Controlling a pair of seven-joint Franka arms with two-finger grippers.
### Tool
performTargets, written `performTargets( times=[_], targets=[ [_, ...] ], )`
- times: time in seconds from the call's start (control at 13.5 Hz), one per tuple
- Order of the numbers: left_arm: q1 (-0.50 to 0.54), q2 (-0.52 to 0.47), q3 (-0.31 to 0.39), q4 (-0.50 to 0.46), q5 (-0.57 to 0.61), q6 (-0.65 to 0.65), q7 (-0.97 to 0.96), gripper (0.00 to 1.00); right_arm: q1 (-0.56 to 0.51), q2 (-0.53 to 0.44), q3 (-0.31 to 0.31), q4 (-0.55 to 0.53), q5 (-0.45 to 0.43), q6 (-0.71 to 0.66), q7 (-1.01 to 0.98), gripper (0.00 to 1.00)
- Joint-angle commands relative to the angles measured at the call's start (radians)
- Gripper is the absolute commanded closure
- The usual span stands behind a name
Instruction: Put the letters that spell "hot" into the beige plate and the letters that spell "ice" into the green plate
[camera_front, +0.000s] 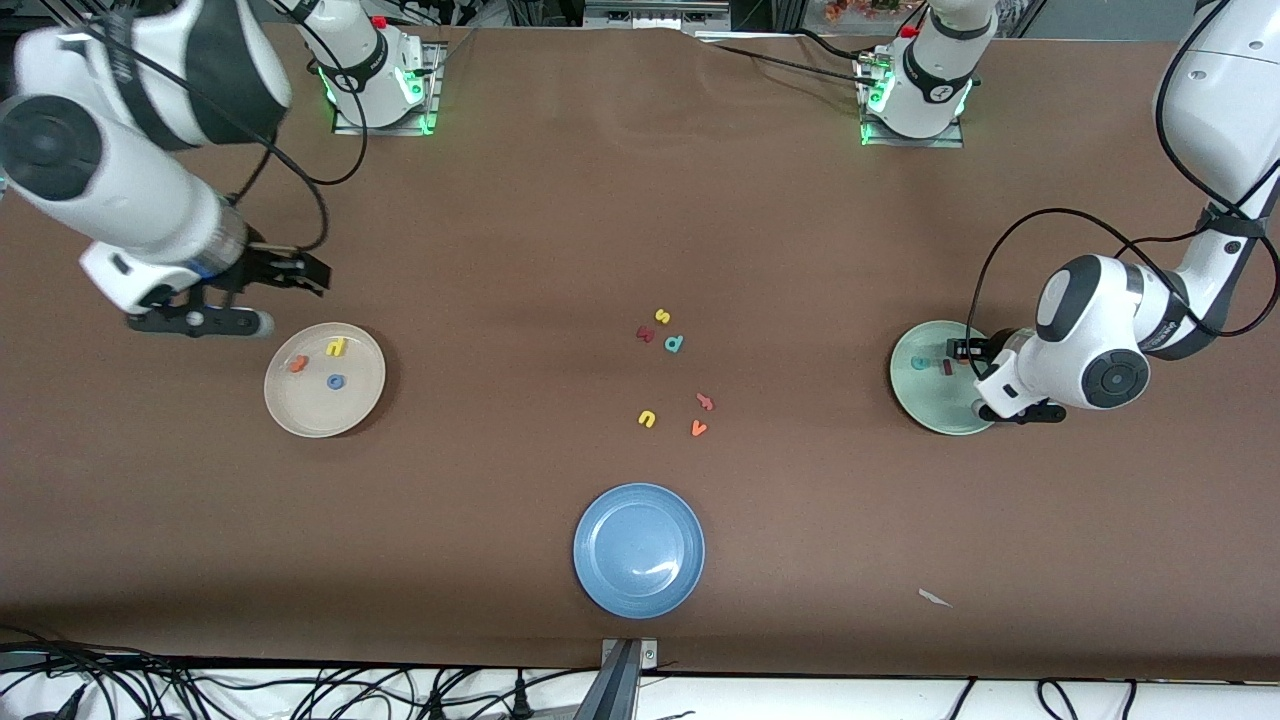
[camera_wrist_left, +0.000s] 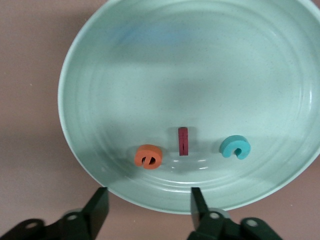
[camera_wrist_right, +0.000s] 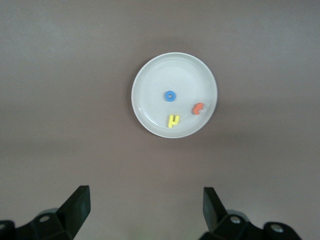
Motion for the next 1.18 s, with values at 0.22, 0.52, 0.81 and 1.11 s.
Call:
performTargets(
  times=[0.22, 0.52, 0.81, 1.11],
  targets=[
    [-0.007, -0.075, -0.073, 0.043, 0.008, -0.082, -0.006, 0.00, -0.007, 0.007, -0.163, 0.087, 0.106, -0.063, -0.191, 0.00],
    [-0.007, -0.111, -0.148, 0.267, -0.023, -0.400, -0.004, 0.00, -0.006, 0.003, -0.163, 0.087, 0.106, -0.062, -0.185, 0.00],
    [-0.004, -0.149, -0.148, 0.395, -0.058, -0.494, -0.004, 0.00, -0.006, 0.001, -0.163, 0.096, 0.103, -0.063, -0.184, 0.00],
    [0.017, -0.167, -0.150, 0.412, -0.058, -0.494, -0.002, 0.00, -0.007, -0.002, -0.185, 0.110, 0.106, -0.069, -0.185, 0.00]
  ],
)
